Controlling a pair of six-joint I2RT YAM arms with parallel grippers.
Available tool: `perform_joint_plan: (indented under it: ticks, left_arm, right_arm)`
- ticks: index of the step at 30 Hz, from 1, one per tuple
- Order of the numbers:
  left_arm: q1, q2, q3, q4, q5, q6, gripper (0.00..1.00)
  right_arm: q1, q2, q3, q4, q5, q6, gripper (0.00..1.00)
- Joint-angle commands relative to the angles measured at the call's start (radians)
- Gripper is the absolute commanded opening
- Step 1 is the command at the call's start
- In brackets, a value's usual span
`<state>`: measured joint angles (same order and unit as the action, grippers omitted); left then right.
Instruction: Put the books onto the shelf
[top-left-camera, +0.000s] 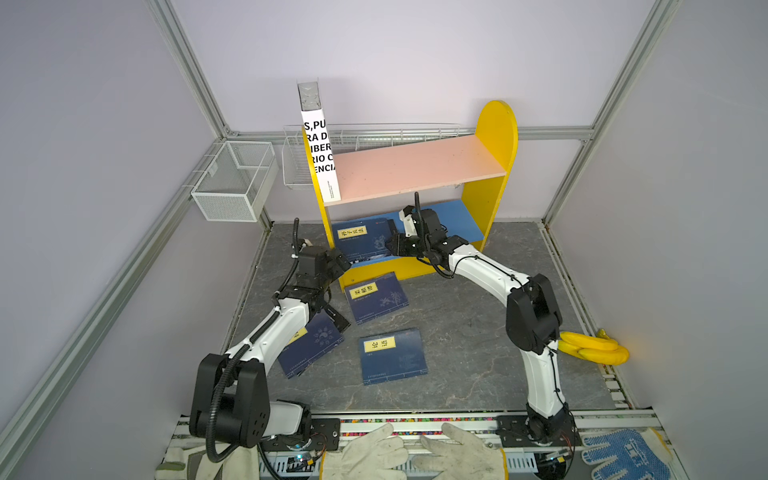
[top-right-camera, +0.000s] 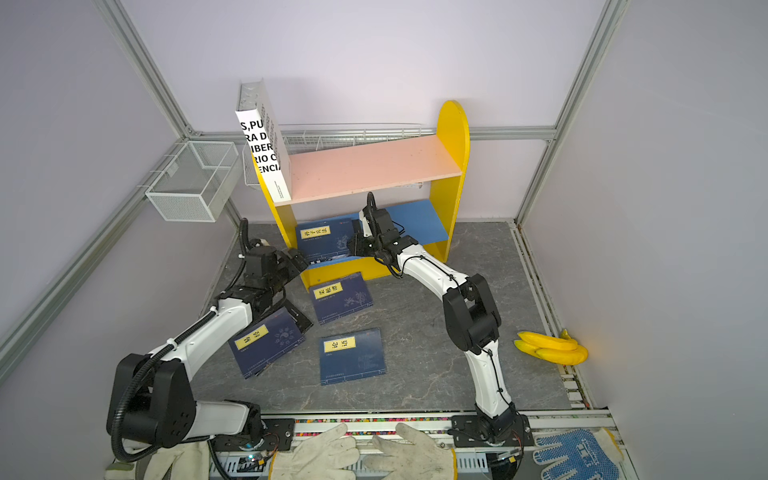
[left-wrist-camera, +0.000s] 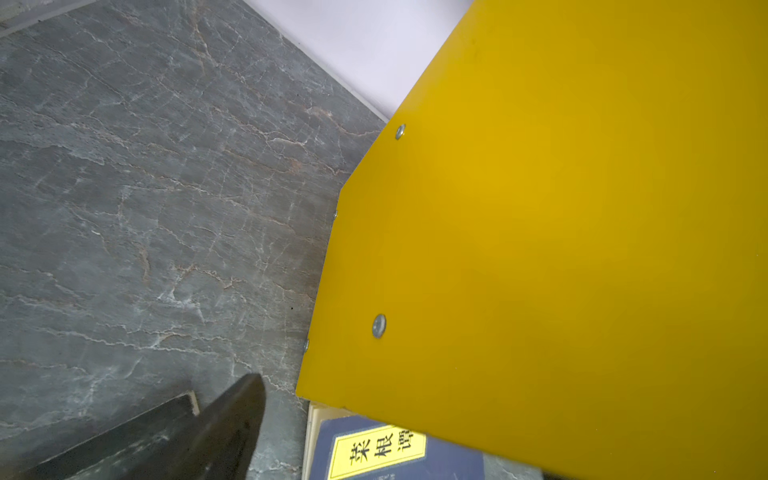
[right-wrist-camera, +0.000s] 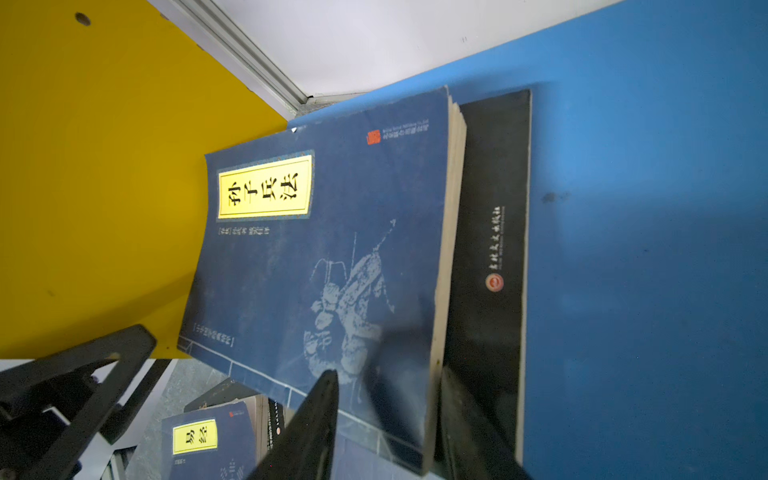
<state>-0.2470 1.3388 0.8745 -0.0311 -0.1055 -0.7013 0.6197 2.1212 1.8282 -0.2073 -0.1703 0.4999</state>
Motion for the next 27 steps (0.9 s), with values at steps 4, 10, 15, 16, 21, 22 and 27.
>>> perform_joint_plan:
  ticks: [4, 10, 15, 16, 21, 22, 27]
  left_arm:
    - [0.005, -0.103, -0.026, 0.059, 0.114, 0.057, 0.98]
    - [0.005, -0.220, -0.035, -0.073, 0.225, 0.136, 0.99]
    - [0.003, -0.298, -0.051, -0.281, 0.337, 0.188, 0.98]
    - [0.004, -0.316, -0.067, -0.315, 0.357, 0.195, 0.98]
    - [-0.002, -0.392, -0.118, -0.464, 0.405, 0.201, 0.97]
    - [-0.006, -0.404, -0.132, -0.475, 0.430, 0.192, 0.97]
    - [-0.070, -0.447, -0.236, -0.480, 0.472, 0.100, 0.95]
  right_arm:
    - [-0.001, -0.055, 0.052, -0.029, 0.025, -0.080, 0.54]
    - [0.000, -0.168, -0.013, -0.051, 0.098, -0.130, 0.63]
    - [0.000, -0.314, -0.183, -0.057, 0.109, -0.142, 0.70]
    - [0.000, -0.351, -0.235, -0.050, 0.108, -0.142, 0.72]
    - [0.007, -0.496, -0.424, -0.086, 0.109, -0.118, 0.75]
    - [0.011, -0.522, -0.465, -0.092, 0.101, -0.107, 0.75]
    - [0.036, -0.618, -0.656, -0.111, 0.010, -0.010, 0.75]
